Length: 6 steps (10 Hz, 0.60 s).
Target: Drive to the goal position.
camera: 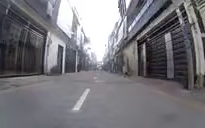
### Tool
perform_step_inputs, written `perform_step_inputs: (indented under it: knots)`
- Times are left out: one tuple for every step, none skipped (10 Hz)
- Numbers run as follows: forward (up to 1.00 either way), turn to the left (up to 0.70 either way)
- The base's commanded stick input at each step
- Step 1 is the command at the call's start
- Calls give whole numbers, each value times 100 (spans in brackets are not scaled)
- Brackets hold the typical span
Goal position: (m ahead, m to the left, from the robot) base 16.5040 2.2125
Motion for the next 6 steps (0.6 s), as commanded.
perform_step_inputs:
  knots:
    - [70, -35]
    - [70, -35]
    - [70, -35]
    - [70, -35]
    - [70, -35]
    - [70, -27]
